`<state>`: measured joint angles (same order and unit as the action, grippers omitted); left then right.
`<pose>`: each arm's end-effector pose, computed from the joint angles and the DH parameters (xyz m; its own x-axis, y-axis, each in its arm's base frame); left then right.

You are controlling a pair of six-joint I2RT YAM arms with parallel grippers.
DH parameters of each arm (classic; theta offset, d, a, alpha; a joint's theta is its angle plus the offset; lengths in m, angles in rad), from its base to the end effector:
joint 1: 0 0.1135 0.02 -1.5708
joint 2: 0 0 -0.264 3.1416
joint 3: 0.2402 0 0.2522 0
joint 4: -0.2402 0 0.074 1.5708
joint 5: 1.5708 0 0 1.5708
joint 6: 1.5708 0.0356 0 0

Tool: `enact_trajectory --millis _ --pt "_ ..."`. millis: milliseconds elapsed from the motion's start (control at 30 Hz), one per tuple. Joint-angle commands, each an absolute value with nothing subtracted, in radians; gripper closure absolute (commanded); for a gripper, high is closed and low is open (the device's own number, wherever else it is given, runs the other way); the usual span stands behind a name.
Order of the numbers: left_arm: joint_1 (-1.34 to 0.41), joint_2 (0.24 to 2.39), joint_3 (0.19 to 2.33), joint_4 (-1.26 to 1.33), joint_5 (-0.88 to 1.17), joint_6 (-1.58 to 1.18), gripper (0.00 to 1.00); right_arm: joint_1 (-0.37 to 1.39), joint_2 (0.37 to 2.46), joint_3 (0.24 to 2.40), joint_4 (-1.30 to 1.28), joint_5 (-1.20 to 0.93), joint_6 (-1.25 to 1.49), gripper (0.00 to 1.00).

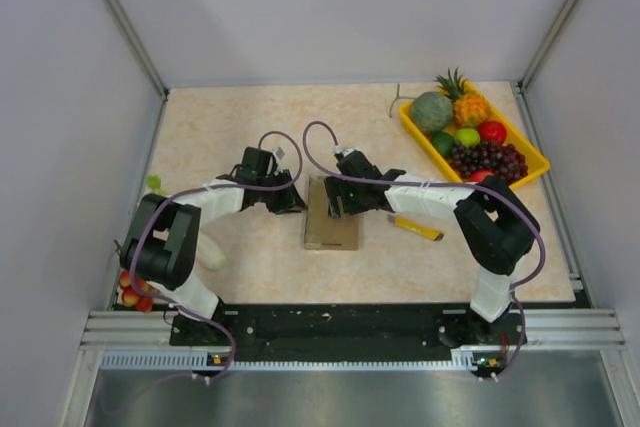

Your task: Unpack the express box

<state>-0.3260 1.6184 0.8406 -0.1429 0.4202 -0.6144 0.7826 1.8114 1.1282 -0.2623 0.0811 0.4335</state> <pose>0.2925 -0.1142 0.1633 -0.9196 -0.2447 -0.3074 -0.0046 0.7891 -0.6143 0.2678 0.2623 0.1730 -0.8028 -0.2079 -0.5588 -0.3658 0.9119 0.1863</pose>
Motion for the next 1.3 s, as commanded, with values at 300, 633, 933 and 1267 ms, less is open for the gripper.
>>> enact_trajectory --millis 300,633,933,1267 --pt "-0.324 1.683 0.851 -0.152 0.414 -0.569 0.75 0.795 1.891 1.129 -0.356 0.158 0.422 0.37" --pt "-0.324 1.698 0.888 -0.333 0.184 -0.542 0.85 0.796 1.890 1.135 -0.367 0.175 0.440 0.37" --pt "-0.328 1.700 0.934 -0.439 0.103 -0.552 0.87 0.796 1.878 1.141 -0.379 0.189 0.462 0.37" --pt "-0.334 1.677 0.933 -0.427 0.133 -0.551 0.88 0.795 1.861 1.144 -0.382 0.181 0.474 0.37"
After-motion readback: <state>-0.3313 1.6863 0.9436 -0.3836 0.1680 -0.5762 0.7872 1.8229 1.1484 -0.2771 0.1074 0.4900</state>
